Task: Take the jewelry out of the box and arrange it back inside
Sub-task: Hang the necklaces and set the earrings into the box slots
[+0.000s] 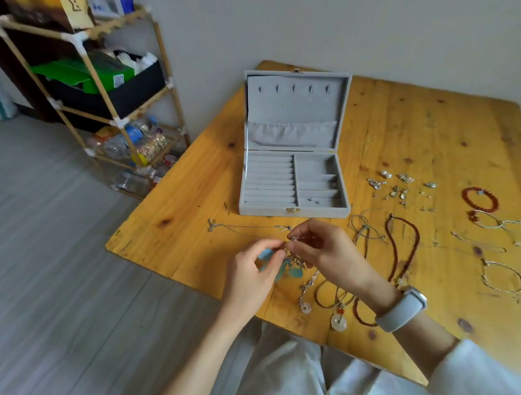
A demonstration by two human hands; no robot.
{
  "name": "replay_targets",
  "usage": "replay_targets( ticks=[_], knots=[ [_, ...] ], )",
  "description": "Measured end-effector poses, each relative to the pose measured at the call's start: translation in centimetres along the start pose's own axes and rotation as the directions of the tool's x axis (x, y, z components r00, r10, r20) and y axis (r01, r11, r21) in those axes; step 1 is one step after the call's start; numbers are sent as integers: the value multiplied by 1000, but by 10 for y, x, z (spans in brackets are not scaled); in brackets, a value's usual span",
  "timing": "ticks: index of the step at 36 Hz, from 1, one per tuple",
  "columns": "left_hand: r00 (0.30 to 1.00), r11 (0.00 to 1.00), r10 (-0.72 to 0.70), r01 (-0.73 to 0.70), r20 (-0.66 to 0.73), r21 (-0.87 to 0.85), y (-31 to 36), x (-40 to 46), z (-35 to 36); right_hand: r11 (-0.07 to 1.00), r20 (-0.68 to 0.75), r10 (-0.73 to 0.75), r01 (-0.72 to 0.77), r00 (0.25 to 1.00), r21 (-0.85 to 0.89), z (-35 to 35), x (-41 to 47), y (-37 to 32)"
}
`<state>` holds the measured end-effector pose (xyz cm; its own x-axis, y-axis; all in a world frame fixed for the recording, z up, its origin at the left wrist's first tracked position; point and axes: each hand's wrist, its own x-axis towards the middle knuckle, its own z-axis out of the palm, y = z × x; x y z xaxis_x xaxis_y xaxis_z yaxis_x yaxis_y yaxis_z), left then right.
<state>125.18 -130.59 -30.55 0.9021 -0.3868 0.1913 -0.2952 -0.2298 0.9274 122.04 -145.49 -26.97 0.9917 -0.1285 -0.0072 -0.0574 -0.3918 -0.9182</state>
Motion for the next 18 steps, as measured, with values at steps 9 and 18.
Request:
replay_targets(
  ticks=[9, 18],
  knots=[
    [976, 967, -183, 200, 115, -160, 12, 5, 1, 978, 58, 24, -12, 998, -208, -17, -13, 4],
    [931, 820, -340, 363, 135, -443, 12, 6, 0, 999, -154, 49, -48, 987, 7, -21, -15, 7]
  ],
)
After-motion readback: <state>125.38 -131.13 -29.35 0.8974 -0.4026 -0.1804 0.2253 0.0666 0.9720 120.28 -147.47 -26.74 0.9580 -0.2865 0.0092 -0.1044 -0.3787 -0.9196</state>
